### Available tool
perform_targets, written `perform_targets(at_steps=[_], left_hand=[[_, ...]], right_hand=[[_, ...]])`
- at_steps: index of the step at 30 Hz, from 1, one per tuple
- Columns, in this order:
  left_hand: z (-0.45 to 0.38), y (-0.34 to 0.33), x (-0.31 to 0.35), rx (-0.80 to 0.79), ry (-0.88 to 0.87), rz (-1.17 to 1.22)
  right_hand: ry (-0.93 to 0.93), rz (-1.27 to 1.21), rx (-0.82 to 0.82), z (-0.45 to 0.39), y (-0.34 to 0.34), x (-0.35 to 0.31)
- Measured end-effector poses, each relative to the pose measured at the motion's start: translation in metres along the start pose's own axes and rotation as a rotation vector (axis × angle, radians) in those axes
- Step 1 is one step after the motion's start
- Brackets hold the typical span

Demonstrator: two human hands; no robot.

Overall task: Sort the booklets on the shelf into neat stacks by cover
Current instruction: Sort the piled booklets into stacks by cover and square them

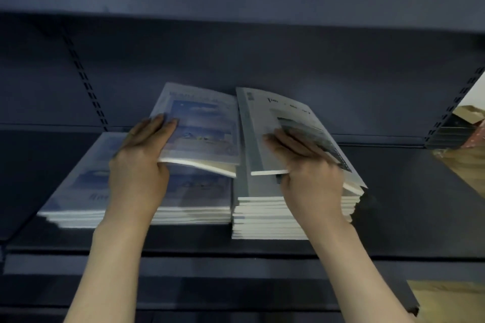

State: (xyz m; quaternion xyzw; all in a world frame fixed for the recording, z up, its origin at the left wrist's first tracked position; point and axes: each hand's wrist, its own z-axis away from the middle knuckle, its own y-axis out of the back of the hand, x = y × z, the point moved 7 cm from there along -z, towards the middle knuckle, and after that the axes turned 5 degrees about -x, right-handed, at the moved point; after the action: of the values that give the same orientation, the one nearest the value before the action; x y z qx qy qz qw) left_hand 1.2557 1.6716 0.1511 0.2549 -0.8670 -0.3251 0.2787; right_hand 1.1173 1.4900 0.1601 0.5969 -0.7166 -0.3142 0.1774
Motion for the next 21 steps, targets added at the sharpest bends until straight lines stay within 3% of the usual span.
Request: perform_targets(at_steps=[6,11,15,21], left_hand=[[-0.002,-0.004,-0.024,0.008,0.005,0.014],[-0.002,-0.004,-0.033,0.025,-0.001,0.019],[-0.003,-0.007,-0.037,0.026,0.005,0.013],[-0.003,-0.015,-0.033,0.002,0.002,0.008]], right_hand=[[-0.09,0.025,-0.233,0.005,-0.023,-0.007],[-0.047,-0.025,-0.654,0.008,-0.042,0.002],[0.028,-0.249,-0.727,0.01,-0.049,0.016],[0.012,-0.275,-0.772,0.012,-0.051,0.021]])
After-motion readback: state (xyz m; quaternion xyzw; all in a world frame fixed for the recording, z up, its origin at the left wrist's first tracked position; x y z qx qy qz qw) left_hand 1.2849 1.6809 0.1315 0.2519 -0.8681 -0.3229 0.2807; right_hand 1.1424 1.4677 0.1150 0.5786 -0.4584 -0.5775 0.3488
